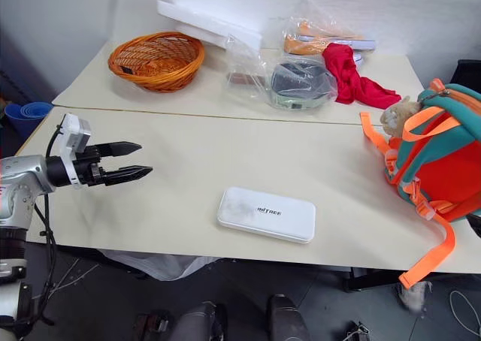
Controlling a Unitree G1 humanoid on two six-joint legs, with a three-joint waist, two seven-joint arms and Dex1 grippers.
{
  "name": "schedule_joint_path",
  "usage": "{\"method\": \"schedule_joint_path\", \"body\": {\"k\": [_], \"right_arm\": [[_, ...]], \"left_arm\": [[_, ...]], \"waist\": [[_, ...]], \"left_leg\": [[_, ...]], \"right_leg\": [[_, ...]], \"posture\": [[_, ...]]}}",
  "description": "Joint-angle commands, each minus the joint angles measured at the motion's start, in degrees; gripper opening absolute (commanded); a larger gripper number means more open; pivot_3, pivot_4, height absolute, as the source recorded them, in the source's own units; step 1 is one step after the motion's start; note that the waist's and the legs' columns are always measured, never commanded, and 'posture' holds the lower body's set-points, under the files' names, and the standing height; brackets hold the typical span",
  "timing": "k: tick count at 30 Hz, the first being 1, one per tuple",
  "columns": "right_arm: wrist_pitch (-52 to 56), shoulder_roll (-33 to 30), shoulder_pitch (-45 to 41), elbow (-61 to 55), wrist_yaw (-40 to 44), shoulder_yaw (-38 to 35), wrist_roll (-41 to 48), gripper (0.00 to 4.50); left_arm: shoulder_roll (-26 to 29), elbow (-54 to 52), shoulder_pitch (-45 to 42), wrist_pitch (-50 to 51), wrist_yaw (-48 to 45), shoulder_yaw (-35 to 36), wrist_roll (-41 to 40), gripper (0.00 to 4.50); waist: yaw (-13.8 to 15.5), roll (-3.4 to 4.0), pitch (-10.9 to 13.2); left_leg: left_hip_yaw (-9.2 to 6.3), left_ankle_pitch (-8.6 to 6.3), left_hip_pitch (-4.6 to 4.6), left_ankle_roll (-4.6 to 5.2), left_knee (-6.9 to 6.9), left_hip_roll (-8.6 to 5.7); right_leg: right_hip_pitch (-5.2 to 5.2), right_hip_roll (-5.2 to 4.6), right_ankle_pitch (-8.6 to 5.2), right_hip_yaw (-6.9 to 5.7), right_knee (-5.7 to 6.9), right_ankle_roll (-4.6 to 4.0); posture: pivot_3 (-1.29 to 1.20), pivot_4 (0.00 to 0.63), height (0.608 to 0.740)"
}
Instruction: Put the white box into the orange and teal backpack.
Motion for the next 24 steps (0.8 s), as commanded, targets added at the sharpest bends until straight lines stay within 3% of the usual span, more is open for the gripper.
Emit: {"method": "schedule_joint_path", "body": {"k": [1,14,23,24], "right_arm": [[-0.04,1.02,-0.76,-2.12,-0.63,-0.18,0.61,4.48],[-0.30,1.01,-1.79,-2.43,-1.57,0.19,-1.43,4.48],[-0.97,1.43,0.10,-9.35,-0.59,3.42,-3.37,4.48],[-1.02,1.44,0.19,-10.03,-0.28,3.92,-3.33,4.09]], "left_arm": [[-0.06,-1.45,-0.59,-0.62,0.01,0.76,-0.62,4.50],[-0.46,-1.22,-0.83,-0.19,0.96,-0.50,1.16,4.50],[-1.79,-0.50,-2.25,-3.65,-0.72,-3.88,2.89,4.50],[-1.71,-0.16,-1.97,-6.12,-1.43,-5.57,4.66,4.10]], "waist": [[-0.01,0.00,0.00],[-0.01,0.00,0.00],[-0.06,0.00,0.00],[-0.04,0.00,0.00]], "left_leg": [[0.00,0.00,0.00,0.00,0.00,0.00],[0.02,0.00,0.00,0.00,0.04,-0.01],[0.04,0.01,0.01,0.01,0.10,-0.02],[0.05,0.01,0.01,0.01,0.10,-0.02]], "right_leg": [[0.00,0.00,0.00,0.00,0.00,0.00],[0.00,0.00,0.00,0.00,0.04,0.01],[0.02,0.04,0.02,0.01,0.10,0.04],[0.01,0.04,0.02,0.01,0.10,0.04]], "posture": [[0.00,0.150,0.740],[0.00,0.150,0.740],[0.00,0.150,0.740],[0.00,0.150,0.740]]}}
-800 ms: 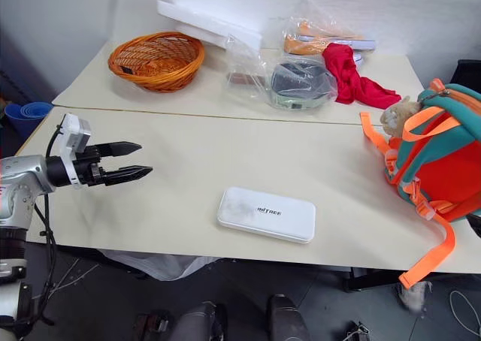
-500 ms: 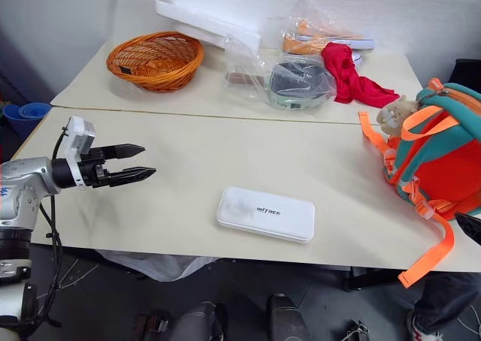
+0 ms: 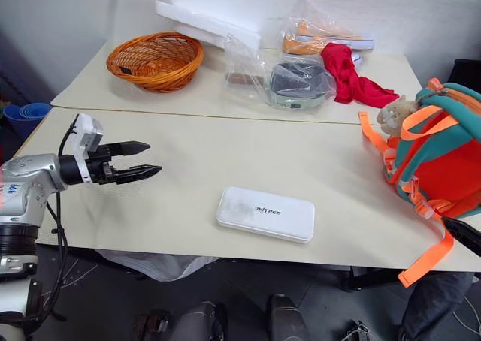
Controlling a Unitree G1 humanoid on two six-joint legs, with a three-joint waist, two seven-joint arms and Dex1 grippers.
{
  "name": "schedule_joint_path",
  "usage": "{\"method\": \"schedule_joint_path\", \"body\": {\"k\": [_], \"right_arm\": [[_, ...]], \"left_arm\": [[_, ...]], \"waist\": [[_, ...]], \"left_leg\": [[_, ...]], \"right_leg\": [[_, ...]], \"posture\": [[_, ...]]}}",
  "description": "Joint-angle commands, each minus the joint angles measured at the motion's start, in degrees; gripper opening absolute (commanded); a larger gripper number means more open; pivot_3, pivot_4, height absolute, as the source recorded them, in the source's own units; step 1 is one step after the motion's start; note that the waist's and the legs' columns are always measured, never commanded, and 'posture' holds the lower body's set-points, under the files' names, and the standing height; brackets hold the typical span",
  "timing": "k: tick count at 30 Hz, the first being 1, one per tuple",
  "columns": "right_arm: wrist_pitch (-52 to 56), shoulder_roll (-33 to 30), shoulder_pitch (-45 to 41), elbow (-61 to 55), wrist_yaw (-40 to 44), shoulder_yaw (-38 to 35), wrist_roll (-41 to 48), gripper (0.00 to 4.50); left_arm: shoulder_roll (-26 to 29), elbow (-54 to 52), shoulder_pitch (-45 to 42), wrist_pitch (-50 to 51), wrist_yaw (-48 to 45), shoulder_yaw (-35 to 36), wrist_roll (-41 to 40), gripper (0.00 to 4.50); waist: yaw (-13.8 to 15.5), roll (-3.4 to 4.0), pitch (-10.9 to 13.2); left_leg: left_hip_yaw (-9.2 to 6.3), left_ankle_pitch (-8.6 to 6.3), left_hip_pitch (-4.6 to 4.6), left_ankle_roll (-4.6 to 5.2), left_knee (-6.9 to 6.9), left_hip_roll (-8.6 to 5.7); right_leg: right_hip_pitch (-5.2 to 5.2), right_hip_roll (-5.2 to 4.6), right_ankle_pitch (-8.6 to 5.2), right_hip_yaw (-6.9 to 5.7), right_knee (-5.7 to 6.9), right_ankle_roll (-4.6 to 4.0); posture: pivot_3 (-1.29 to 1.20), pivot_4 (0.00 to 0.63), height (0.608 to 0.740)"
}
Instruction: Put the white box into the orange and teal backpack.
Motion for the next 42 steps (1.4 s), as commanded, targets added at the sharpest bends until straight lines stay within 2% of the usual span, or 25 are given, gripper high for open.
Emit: {"method": "schedule_joint_path", "body": {"k": [1,4,8,13,14,15,25,29,33,36,42], "right_arm": [[-0.93,0.14,0.75,-3.63,1.15,1.37,-0.57,3.89],[-4.21,-0.30,2.07,-7.18,1.44,8.82,-6.02,2.95],[-5.32,-0.17,-1.67,-9.19,-0.32,18.47,-8.76,1.71],[-6.24,0.55,-6.86,-10.27,-2.00,29.78,-12.08,0.03],[-5.95,1.12,-9.25,-10.01,-3.57,33.85,-13.63,0.00],[-5.47,1.56,-11.09,-9.77,-4.73,36.91,-14.62,0.00],[-3.76,8.20,-27.62,-3.83,-11.45,53.64,-20.53,0.00],[-4.30,10.62,-33.83,1.02,-13.97,54.92,-23.10,0.00],[-4.79,8.70,-33.53,1.98,-12.44,54.07,-23.91,0.00],[-5.23,7.83,-31.87,1.32,-11.45,53.14,-23.86,0.00],[-5.84,7.98,-31.19,0.85,-12.26,53.22,-24.68,0.00]], "left_arm": [[0.31,0.31,0.17,-8.39,-2.46,-4.55,5.50,3.90],[-1.88,2.46,-0.57,-14.89,-3.43,-9.77,10.28,3.05],[-6.48,4.10,-3.00,-16.78,-4.11,-12.94,11.74,1.89],[-9.69,2.83,-3.16,-16.67,-6.68,-15.78,11.56,0.37],[-10.49,1.79,-2.97,-15.29,-7.17,-16.51,11.27,0.09],[-11.10,1.13,-2.87,-14.01,-7.17,-17.08,11.39,0.03],[-14.75,-5.86,0.10,-8.99,-5.27,-20.71,12.28,0.03],[-14.84,-10.02,2.11,-5.12,-4.76,-19.83,11.02,0.03],[-13.55,-7.03,1.32,2.68,-0.89,-17.74,11.88,0.03],[-12.29,-6.02,0.37,12.57,-0.55,-16.27,9.36,0.61],[-9.28,-6.23,-2.48,40.88,-2.16,-14.06,-1.26,2.42]], "waist": [[0.05,0.00,0.00],[0.09,0.00,0.00],[0.09,-0.03,0.01],[-0.06,-0.07,0.02],[-0.01,-0.07,0.02],[-0.06,-0.07,0.02],[0.01,-0.08,0.03],[-0.08,-0.08,0.03],[0.22,-0.07,0.03],[0.11,-0.08,0.03],[-0.54,-0.08,0.03]], "left_leg": [[0.00,0.00,0.00,0.00,0.00,0.00],[0.00,0.00,0.01,0.00,0.00,0.00],[0.02,0.02,-0.06,0.05,0.14,-0.02],[0.04,0.04,-0.07,0.09,0.16,-0.03],[0.04,0.04,-0.06,0.09,0.15,-0.02],[0.04,0.04,-0.06,0.09,0.15,-0.02],[0.03,0.07,-0.09,0.11,0.38,-0.04],[0.10,0.08,-0.07,0.09,0.37,-0.03],[0.04,0.10,-0.07,0.07,0.39,-0.03],[0.04,0.10,-0.10,0.08,0.41,-0.04],[0.07,0.10,0.00,0.07,0.48,0.00]], "right_leg": [[0.00,0.01,0.00,0.00,-0.01,0.00],[0.01,0.03,0.00,0.00,-0.01,0.00],[-0.01,0.03,0.03,0.01,0.03,0.06],[-0.05,0.07,0.07,0.05,0.08,0.12],[-0.05,0.10,0.07,0.06,0.09,0.12],[-0.07,0.10,0.06,0.06,0.11,0.12],[-0.06,0.09,0.07,0.06,0.29,0.13],[-0.14,0.10,0.06,0.12,0.43,0.11],[-0.16,0.11,0.03,0.07,0.52,0.06],[-0.15,0.12,0.03,0.06,0.51,0.07],[-0.14,0.20,0.03,0.10,0.68,0.07]], "posture": [[0.00,0.150,0.740],[0.00,0.150,0.740],[0.00,0.150,0.740],[0.00,0.150,0.740],[0.00,0.150,0.740],[0.00,0.150,0.740],[0.00,0.150,0.740],[0.00,0.150,0.740],[0.00,0.150,0.740],[0.00,0.150,0.740],[0.00,0.150,0.740]]}}
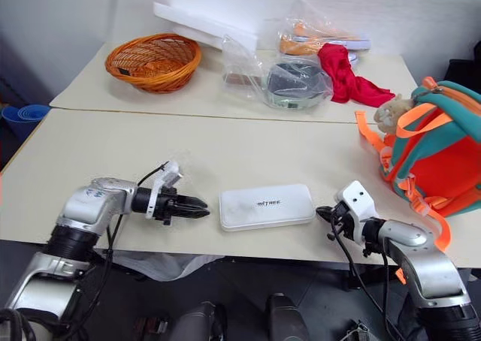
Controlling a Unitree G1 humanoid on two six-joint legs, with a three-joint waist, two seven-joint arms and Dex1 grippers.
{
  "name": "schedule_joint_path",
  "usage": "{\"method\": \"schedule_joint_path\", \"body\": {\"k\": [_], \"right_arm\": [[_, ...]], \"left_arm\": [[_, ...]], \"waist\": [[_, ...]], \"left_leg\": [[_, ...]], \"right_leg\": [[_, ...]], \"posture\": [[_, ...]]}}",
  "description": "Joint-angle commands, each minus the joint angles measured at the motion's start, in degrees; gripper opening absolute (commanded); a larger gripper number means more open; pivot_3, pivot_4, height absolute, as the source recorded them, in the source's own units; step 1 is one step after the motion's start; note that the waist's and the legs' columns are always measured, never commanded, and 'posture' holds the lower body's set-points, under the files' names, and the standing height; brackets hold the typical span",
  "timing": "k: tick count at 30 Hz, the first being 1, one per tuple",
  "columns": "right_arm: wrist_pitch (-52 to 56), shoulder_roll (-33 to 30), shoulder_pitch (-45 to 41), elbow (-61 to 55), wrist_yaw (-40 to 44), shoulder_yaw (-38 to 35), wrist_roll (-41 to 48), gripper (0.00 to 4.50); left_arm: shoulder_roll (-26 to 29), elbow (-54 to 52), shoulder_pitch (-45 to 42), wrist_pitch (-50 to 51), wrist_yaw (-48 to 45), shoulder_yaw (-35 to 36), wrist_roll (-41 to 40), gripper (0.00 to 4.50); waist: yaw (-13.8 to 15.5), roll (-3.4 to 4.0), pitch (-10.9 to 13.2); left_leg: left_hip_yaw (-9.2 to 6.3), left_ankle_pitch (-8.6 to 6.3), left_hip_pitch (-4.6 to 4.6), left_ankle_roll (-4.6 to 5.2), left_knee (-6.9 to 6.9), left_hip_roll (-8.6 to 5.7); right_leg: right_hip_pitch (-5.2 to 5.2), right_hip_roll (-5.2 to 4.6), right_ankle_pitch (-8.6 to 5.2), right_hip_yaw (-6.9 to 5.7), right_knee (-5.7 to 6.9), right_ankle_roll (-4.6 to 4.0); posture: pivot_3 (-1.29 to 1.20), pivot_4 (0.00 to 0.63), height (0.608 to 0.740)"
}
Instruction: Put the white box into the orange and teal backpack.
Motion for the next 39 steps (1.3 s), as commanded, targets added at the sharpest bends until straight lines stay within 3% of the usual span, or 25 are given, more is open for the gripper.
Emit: {"method": "schedule_joint_path", "body": {"k": [1,7,18,23,26,30,34,36,39], "right_arm": [[-1.29,0.06,-0.63,-1.59,-1.16,-1.35,-0.75,0.00],[-2.77,2.20,-2.17,0.03,-2.71,1.10,-2.65,0.00],[-2.36,6.64,-2.52,-2.15,-4.65,3.84,-4.12,0.00],[-2.51,6.89,0.58,-4.38,-5.57,1.62,-3.88,0.00],[-1.53,7.56,6.21,-8.23,-8.40,-7.87,-1.28,0.00],[2.24,6.98,13.13,-13.50,-9.05,-23.20,5.24,0.90],[6.47,7.89,13.27,-15.86,-12.69,-34.00,11.40,2.27],[6.71,8.49,9.85,-14.67,-15.96,-35.27,12.25,3.00],[6.36,9.52,2.89,-11.63,-20.42,-30.99,10.48,4.04]], "left_arm": [[-0.18,-0.25,-1.26,14.41,1.41,2.22,-5.50,2.71],[-5.45,3.09,-3.07,24.10,9.08,3.97,-7.18,4.29],[-20.94,6.63,-8.64,29.83,19.14,7.38,-9.31,4.29],[-21.97,8.63,-9.70,29.07,22.48,12.53,-9.70,3.18],[-19.34,6.85,-9.95,29.05,21.52,16.05,-12.16,2.22],[-15.10,4.47,-10.81,29.69,20.64,20.14,-15.91,1.28],[-11.47,3.44,-12.68,30.18,19.89,24.99,-19.03,1.27],[-9.67,2.33,-13.31,30.61,17.80,26.81,-21.89,1.27],[-7.25,-1.45,-13.01,30.88,14.00,26.66,-26.33,1.27]], "waist": [[-0.01,0.00,0.00],[0.67,0.02,-0.03],[2.10,0.02,-0.21],[1.91,0.01,-0.21],[1.93,-0.02,-0.19],[1.58,-0.01,-0.18],[0.55,-0.03,-0.18],[0.25,-0.10,-0.14],[-0.32,-0.10,-0.13]], "left_leg": [[-0.01,0.00,0.00,-0.01,0.00,0.00],[-0.05,0.01,0.00,-0.03,0.11,-0.03],[-0.25,-0.02,0.00,-0.04,0.32,-0.13],[-0.25,-0.07,-0.06,-0.13,0.32,-0.07],[-0.30,-0.07,-0.12,-0.18,0.31,-0.02],[-0.35,-0.07,-0.19,-0.21,0.30,-0.02],[-0.37,-0.05,-0.08,-0.27,0.20,-0.02],[-0.39,-0.04,-0.08,-0.30,0.17,0.00],[-0.36,0.02,-0.06,-0.40,0.06,-0.01]], "right_leg": [[-0.01,0.00,-0.01,0.00,0.03,-0.01],[0.05,-0.04,-0.02,-0.03,0.06,-0.01],[0.27,-0.17,-0.02,-0.21,0.01,0.01],[0.20,-0.10,-0.02,-0.21,-0.02,0.00],[0.13,-0.06,-0.03,-0.26,0.00,-0.01],[0.11,-0.11,-0.04,-0.32,-0.02,-0.02],[0.16,-0.12,-0.04,-0.33,0.02,-0.03],[0.14,-0.12,-0.05,-0.34,0.04,-0.06],[0.07,-0.10,-0.08,-0.31,0.06,-0.10]], "posture": [[0.00,0.150,0.740],[0.00,0.150,0.740],[0.00,0.150,0.740],[0.00,0.150,0.740],[0.00,0.150,0.740],[0.00,0.150,0.740],[0.00,0.150,0.740],[0.00,0.150,0.740],[0.00,0.150,0.740]]}}
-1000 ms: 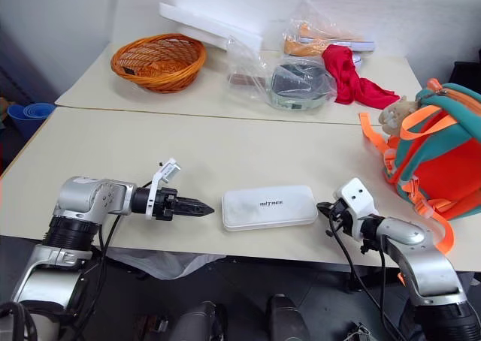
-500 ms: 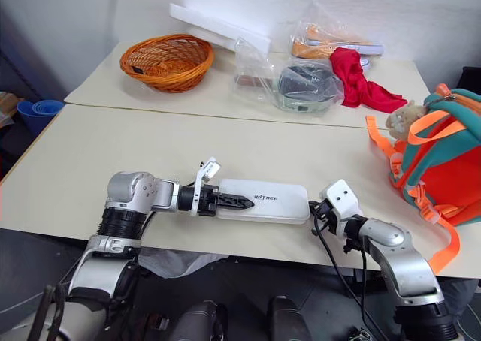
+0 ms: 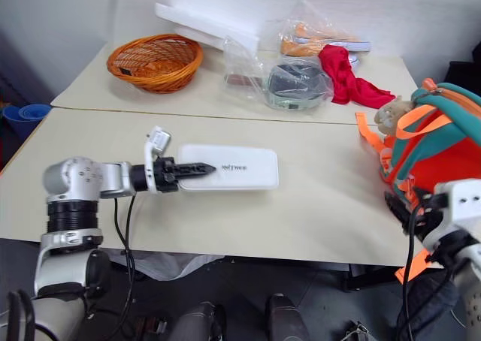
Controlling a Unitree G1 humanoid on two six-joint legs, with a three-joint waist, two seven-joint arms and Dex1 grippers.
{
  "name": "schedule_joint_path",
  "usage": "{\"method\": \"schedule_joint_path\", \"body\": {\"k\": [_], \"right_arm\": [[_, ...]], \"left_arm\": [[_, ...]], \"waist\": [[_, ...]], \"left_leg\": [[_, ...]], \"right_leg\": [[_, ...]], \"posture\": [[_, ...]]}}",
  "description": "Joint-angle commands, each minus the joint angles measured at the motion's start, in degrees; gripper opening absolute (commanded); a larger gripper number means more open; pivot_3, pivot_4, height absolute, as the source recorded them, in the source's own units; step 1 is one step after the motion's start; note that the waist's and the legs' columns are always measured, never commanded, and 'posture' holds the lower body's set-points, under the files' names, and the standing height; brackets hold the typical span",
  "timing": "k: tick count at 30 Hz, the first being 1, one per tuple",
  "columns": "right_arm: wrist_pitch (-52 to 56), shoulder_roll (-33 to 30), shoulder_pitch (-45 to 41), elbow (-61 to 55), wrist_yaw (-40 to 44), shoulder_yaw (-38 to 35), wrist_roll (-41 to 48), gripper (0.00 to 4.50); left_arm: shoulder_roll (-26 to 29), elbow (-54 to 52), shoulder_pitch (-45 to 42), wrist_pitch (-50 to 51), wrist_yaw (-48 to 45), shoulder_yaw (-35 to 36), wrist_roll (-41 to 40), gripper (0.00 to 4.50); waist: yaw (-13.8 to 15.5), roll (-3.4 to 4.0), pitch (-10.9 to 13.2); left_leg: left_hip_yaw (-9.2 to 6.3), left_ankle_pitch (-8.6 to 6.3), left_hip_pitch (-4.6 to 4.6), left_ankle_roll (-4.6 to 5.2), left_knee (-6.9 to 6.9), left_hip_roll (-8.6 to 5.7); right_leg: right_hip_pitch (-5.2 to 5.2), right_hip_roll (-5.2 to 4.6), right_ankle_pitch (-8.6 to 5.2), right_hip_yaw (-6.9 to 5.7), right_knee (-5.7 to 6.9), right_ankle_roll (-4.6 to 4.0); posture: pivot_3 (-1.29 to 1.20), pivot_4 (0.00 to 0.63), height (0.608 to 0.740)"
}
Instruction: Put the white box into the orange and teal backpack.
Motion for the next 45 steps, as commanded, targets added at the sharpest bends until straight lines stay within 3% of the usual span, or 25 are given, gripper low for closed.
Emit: {"method": "schedule_joint_path", "body": {"k": [1,5,9,10,12,17,23,28,32,39,45], "right_arm": [[-0.75,1.38,-6.98,3.00,-5.22,4.49,-1.63,4.43],[-5.04,1.72,-15.72,13.75,-9.09,10.87,-8.13,4.50],[-13.01,2.73,-30.62,34.54,-9.70,13.27,-10.50,4.50],[-14.81,2.42,-32.64,37.46,-9.19,13.53,-10.99,4.32],[-17.50,1.82,-35.13,40.88,-8.49,13.56,-11.51,3.88],[-20.19,0.71,-37.09,42.81,-5.17,14.98,-11.34,2.12],[-13.74,-0.81,-30.06,27.53,5.48,16.78,-3.51,0.02],[-0.24,-8.69,-15.04,-0.59,16.88,18.41,11.76,0.02],[6.62,-15.29,-5.18,-12.57,21.57,10.41,26.41,0.02],[10.94,-21.29,6.11,-17.10,22.65,-0.94,35.95,0.02],[14.27,-24.20,11.58,-15.39,25.74,-11.53,50.05,0.02]], "left_arm": [[1.74,-5.80,-1.89,-0.07,-4.46,1.53,-6.54,1.27],[0.72,-4.60,-4.40,-0.26,-2.59,3.45,-8.38,1.27],[-1.15,-4.84,-6.43,-3.21,-0.57,7.16,-10.67,1.27],[-1.22,-5.52,-6.17,-3.18,-0.28,7.02,-10.92,1.27],[-1.09,-6.81,-5.49,-3.43,0.19,6.53,-11.48,1.27],[-1.12,-7.64,-4.76,-5.06,2.20,6.71,-11.70,1.27],[-0.14,-5.62,-5.49,-13.60,2.06,5.83,-9.34,1.27],[3.02,-0.19,-8.93,-21.65,-3.63,4.51,-8.31,1.27],[5.79,3.18,-11.30,-27.41,-10.65,1.08,-6.38,1.27],[8.05,1.62,-9.38,-37.98,-23.57,-9.19,-0.57,1.27],[2.53,5.01,-12.16,-46.98,-23.80,-12.54,3.99,1.27]], "waist": [[-0.05,0.00,0.00],[0.07,0.03,0.02],[-0.03,0.03,0.16],[-0.07,0.04,0.16],[-0.20,0.04,0.16],[-0.29,0.05,0.17],[-0.41,0.09,0.20],[-0.19,0.27,0.35],[-0.04,0.06,0.49],[0.84,-0.15,0.58],[1.38,-0.20,0.62]], "left_leg": [[-0.01,0.10,0.03,-0.15,-0.10,-0.02],[0.00,0.21,0.06,-0.12,-0.23,-0.08],[0.11,0.32,-0.03,-0.16,-0.17,-0.12],[0.16,0.34,-0.04,-0.15,-0.18,-0.13],[0.18,0.35,-0.01,-0.20,-0.31,-0.11],[0.15,0.43,-0.09,-0.37,-0.42,-0.04],[0.17,0.45,-0.09,-0.39,-0.40,-0.03],[0.13,0.48,-0.06,-0.47,-0.45,0.02],[0.13,0.46,-0.03,-0.48,-0.45,0.02],[0.08,0.25,0.05,0.02,-0.38,-0.05],[-0.07,0.20,-0.14,0.15,-0.36,-0.07]], "right_leg": [[-0.01,-0.02,-0.01,-0.01,-0.01,-0.02],[-0.05,-0.02,-0.04,-0.02,-0.03,-0.07],[-0.12,-0.02,-0.01,0.04,-0.01,-0.02],[-0.14,-0.02,0.00,0.08,-0.01,0.01],[-0.14,0.01,0.00,0.11,-0.08,0.01],[-0.16,0.07,0.00,0.08,-0.07,0.01],[-0.16,0.08,0.02,0.09,-0.04,0.04],[-0.17,0.15,0.01,0.07,-0.10,0.04],[-0.15,0.18,0.01,0.07,-0.18,0.04],[0.01,0.04,0.02,0.06,-0.26,0.04],[0.00,-0.03,0.03,-0.04,-0.46,0.05]], "posture": [[0.00,0.150,0.740],[0.00,0.150,0.740],[0.00,0.150,0.740],[0.00,0.150,0.740],[0.00,0.150,0.740],[0.00,0.150,0.740],[0.00,0.150,0.740],[0.00,0.150,0.740],[0.00,0.150,0.740],[0.00,0.150,0.740],[0.00,0.150,0.740]]}}
